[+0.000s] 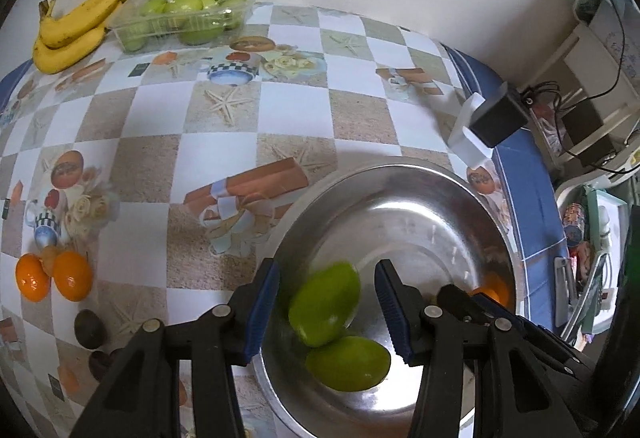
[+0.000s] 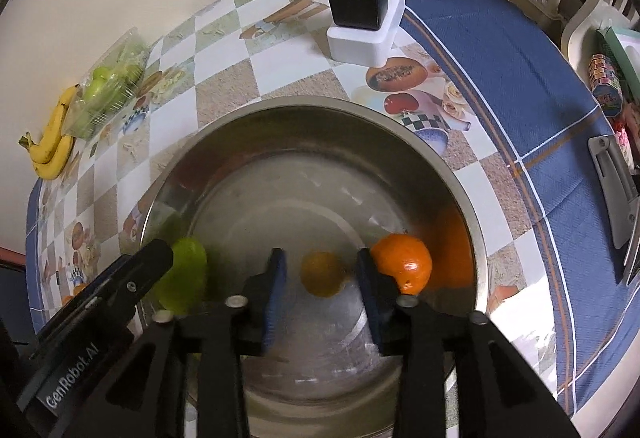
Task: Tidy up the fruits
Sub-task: 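Carry the mango and kiwi over the steel bowl and release both, then move both tools back toward the dark plums beside the oranges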
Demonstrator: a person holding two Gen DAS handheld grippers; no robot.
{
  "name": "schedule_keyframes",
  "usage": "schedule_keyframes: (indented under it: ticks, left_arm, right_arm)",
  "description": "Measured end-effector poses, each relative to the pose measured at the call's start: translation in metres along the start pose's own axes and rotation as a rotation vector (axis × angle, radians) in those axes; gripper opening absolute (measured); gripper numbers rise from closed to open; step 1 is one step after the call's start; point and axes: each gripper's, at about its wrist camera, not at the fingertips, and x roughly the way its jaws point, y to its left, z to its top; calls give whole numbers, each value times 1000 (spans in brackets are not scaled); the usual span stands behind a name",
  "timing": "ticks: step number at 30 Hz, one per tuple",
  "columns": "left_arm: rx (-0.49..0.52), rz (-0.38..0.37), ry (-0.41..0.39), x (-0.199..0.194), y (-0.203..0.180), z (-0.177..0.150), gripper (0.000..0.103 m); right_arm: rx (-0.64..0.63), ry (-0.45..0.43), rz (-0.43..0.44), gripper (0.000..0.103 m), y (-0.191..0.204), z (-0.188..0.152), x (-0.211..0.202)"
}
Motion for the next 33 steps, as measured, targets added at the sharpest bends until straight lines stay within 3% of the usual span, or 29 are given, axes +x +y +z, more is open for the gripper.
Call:
schedule_keyframes:
  ticks: [6, 17, 20, 22, 26, 28, 30, 33]
  left_arm:
    - [-6, 19, -14, -16, 4, 0, 55]
    - [-147, 280, -26, -36, 84, -8, 59]
    - [-214, 300, -15, -38, 111, -13, 69]
    - [-251, 310, -12, -39, 125, -17, 81]
    - [-294, 353, -12, -43, 148, -29, 87]
    - [-312, 363, -14, -46, 157, -35, 96]
    - [-321, 369, -24, -50, 161, -38, 101]
    - [-331, 363, -37, -56, 167, -42, 103]
  right_arm:
    - [7, -31, -1, 45, 0, 1, -13]
    - [-61, -42, -13, 49, 17, -4, -17]
    - [-96, -44, -11, 77, 27, -6, -15]
    - [-119, -51, -15, 80, 32, -7, -16]
    - [-142, -48, -23, 86, 38, -8, -13]
    - [-151, -44, -28, 87, 40, -9, -12]
    - [-156, -43, -27, 98, 42, -10, -10]
    - [-158, -40, -8, 102, 44, -12, -10]
